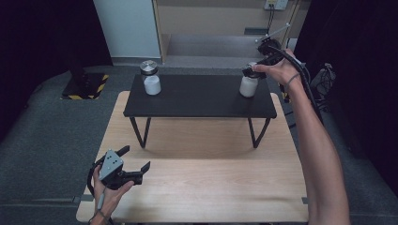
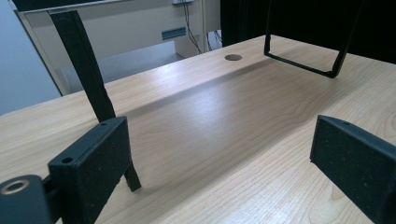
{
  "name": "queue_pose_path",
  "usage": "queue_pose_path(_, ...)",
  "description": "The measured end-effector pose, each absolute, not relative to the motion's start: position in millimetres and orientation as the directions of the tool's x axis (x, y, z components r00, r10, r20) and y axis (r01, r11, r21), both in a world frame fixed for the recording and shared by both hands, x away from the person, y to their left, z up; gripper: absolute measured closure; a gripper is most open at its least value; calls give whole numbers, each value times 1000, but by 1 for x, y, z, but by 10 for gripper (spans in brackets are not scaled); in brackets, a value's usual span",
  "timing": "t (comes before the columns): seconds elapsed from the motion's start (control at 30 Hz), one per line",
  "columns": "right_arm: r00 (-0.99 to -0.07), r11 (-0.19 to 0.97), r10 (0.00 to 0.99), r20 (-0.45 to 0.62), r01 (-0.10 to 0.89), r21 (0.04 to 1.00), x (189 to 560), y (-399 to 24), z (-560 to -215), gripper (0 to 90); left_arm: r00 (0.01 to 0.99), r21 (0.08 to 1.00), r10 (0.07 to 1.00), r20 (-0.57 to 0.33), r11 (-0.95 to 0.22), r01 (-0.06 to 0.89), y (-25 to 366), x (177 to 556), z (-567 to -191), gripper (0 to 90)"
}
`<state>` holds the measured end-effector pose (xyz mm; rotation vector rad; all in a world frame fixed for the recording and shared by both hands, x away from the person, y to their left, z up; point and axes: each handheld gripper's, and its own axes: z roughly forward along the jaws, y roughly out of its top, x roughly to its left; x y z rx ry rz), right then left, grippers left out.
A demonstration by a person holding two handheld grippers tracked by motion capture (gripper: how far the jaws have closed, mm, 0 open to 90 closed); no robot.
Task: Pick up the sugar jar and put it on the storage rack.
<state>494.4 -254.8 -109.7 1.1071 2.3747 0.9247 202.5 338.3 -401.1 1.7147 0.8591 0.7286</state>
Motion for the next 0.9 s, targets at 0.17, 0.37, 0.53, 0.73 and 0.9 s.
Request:
queue_pose_path(0.17,-629,483,776,-47,546,685,498,-252,-113,347,559,958,827,64,-207,197,338,203,-401,43)
queue_pose_path(0.37,-607,409,794,30,571,712,500,-261,-123,229,562,957,824,65,-211,197,338,203,-401,43)
queue_pose_path(0.53,-598,352,799,54,539,765,490,-272,-128,108,564,957,823,66,-212,198,338,204,-401,43)
queue_pose_path(0.73,-596,332,802,26,482,811,460,-286,-118,88,569,956,820,70,-218,196,337,204,-400,43)
queue_pose_path(0.9,-618,319,786,17,429,845,429,-298,-115,93,567,957,821,67,-213,195,337,204,-401,43)
